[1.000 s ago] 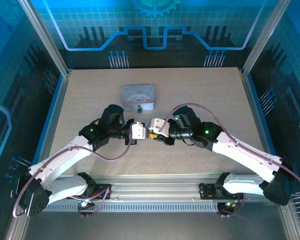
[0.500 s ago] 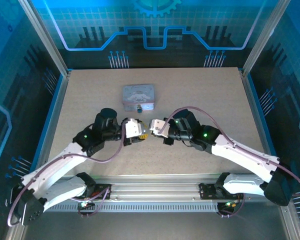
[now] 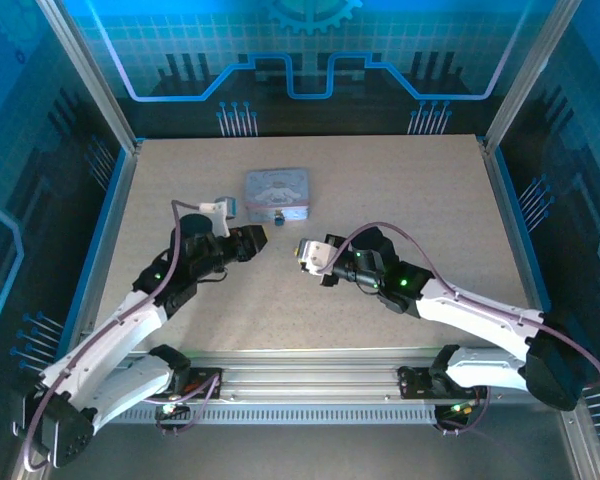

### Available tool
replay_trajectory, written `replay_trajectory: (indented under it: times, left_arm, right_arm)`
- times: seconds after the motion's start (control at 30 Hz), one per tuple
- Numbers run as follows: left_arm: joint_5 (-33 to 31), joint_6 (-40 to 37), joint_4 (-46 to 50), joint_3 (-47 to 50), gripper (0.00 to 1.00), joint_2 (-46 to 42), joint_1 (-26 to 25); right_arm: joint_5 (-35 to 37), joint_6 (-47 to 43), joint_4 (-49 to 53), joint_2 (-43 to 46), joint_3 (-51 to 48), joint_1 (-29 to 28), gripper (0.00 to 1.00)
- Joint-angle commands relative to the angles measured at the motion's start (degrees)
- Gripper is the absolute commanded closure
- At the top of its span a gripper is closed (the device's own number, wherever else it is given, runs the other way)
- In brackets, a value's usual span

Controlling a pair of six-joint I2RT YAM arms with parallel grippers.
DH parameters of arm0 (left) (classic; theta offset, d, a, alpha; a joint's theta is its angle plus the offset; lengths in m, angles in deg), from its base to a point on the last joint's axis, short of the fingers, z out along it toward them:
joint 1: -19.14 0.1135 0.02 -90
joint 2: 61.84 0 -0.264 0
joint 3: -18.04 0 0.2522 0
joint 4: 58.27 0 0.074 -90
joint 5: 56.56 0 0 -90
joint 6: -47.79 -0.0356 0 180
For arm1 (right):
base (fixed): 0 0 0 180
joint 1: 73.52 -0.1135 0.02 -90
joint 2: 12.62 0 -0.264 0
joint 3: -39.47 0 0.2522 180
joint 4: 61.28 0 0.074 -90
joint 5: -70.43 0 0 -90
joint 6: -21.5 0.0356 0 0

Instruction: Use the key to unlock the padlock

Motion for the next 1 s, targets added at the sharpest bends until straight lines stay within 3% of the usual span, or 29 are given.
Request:
replay_trajectory:
  times: [0.0,0.27,0.43,0.97]
  left_arm:
    - [2.96,21.97,-3.54,1.15,0.64,1.75,0.42]
    - [8.70,40.67,-13.41,4.21,0.69,7.08,0.38]
    - [7.41,44.31,-13.36,5.35,0.71,5.89,0.35]
    - [8.77,52.40,-16.61,7.28,0.65,6.93,0.34]
  right_arm:
    - [-1.88,-0.74,-7.13,-1.27,-1.04,-0.52,1.00]
    - [-0.38,-2.18,-14.69,-5.12,-1.86,-0.62,1.00]
    - [-0.34,-3.35,-18.31,-8.21,-1.13,-0.64,1.00]
    - [-0.01,-4.71,-24.67,-13.76,-0.12,-1.23,1.00]
